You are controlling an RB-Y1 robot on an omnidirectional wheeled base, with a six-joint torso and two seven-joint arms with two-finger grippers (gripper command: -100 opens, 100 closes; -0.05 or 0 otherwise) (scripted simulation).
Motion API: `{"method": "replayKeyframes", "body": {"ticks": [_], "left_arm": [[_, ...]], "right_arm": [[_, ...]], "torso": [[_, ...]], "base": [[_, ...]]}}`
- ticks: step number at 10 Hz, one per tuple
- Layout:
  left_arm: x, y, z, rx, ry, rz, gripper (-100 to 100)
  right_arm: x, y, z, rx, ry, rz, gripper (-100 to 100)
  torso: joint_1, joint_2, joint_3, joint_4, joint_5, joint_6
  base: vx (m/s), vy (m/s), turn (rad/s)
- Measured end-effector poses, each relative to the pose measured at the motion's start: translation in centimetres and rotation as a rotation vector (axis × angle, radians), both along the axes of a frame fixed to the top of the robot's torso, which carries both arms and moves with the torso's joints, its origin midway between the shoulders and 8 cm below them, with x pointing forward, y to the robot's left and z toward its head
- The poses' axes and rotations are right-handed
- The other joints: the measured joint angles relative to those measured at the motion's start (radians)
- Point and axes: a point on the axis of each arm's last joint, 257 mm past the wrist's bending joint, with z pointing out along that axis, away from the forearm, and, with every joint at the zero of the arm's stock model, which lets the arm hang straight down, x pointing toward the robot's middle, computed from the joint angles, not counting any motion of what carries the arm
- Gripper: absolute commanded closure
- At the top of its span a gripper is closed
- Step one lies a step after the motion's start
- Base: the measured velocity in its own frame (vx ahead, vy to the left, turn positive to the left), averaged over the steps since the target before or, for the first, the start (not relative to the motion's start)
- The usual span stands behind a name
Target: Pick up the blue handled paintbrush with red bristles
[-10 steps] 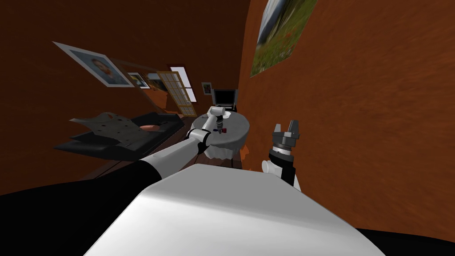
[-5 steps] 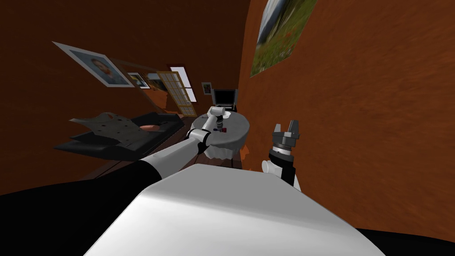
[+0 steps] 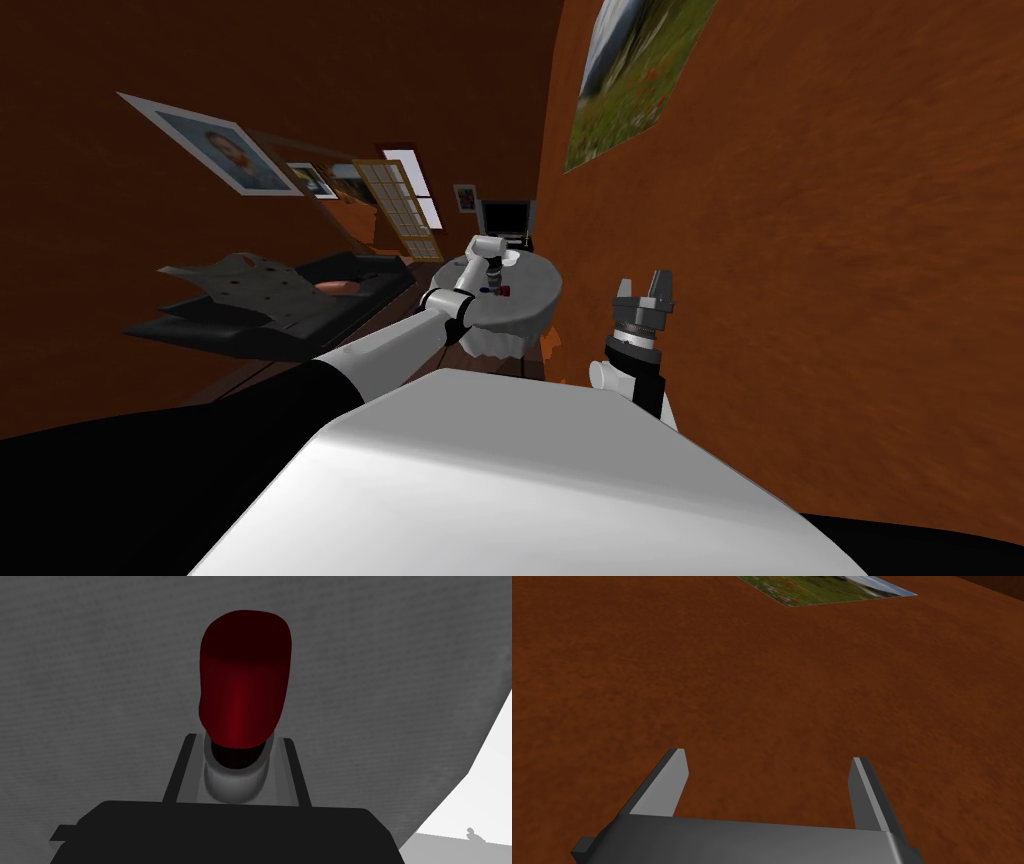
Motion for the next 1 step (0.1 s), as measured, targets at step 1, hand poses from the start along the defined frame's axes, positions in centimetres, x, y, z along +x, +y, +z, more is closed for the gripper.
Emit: {"method": "replayKeyframes", "body": {"ticks": [1], "left_arm": [[-0.06,-0.01,0.10,0.000,0.001,0.000,0]], "right_arm": [[0.00,0.00,0.00,0.000,0.000,0.000,0]], "torso": [[0.000,0.000,0.000,0.000,0.000,0.000]], "base": [[0.000,0.000,0.000]]}}
